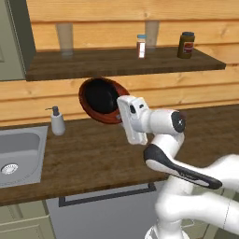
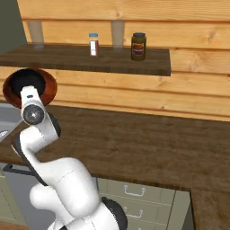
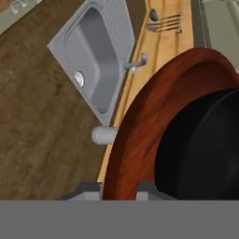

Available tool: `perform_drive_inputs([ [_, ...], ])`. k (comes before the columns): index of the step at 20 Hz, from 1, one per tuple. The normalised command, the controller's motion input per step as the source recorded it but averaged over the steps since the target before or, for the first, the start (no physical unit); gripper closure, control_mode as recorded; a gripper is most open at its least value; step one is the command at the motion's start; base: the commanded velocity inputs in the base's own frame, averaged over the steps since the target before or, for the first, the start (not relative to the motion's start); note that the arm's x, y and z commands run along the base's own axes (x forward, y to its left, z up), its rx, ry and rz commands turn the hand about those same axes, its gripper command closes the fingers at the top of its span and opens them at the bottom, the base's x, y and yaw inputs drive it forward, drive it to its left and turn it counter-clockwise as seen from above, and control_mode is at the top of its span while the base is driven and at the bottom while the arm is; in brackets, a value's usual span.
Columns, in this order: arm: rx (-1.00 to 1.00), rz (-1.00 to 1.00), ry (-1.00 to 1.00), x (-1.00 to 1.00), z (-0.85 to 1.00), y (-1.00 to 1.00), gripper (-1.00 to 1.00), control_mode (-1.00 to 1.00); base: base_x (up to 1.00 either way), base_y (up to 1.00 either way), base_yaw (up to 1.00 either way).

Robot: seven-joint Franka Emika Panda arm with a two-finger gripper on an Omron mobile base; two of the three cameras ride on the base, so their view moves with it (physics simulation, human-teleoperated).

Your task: Pick up the bowls on the counter and stack them on top of one another in the open cabinet. Place the smaller bowl on top of the larger bowl.

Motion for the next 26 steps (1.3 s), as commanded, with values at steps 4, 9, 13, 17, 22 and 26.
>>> perform_drive_inputs([
  [4, -0.22, 0.02, 0.0, -0.16, 1.0, 0.0, 1.0, -1.0, 0.0, 0.0, 0.0],
  [9, -0.2, -0.05, 0.0, 0.55, 1.0, -0.14, 1.0, -1.0, 0.0, 0.0, 0.0],
  [13, -0.17, -0.09, -0.02, 0.73, 0.97, -0.22, 1.0, -1.0, 0.0, 0.0, 0.0],
  [17, -0.16, -0.11, 0.0, 1.0, 0.62, -0.01, 1.0, -1.0, 0.0, 0.0, 0.0],
  [22, -0.03, -0.09, 0.08, 1.0, -0.02, 0.0, 1.0, -1.0, 0.0, 0.0, 0.0],
  [26, 0.0, -0.1, 0.05, 1.0, -0.19, 0.0, 1.0, -1.0, 0.0, 0.0, 0.0],
])
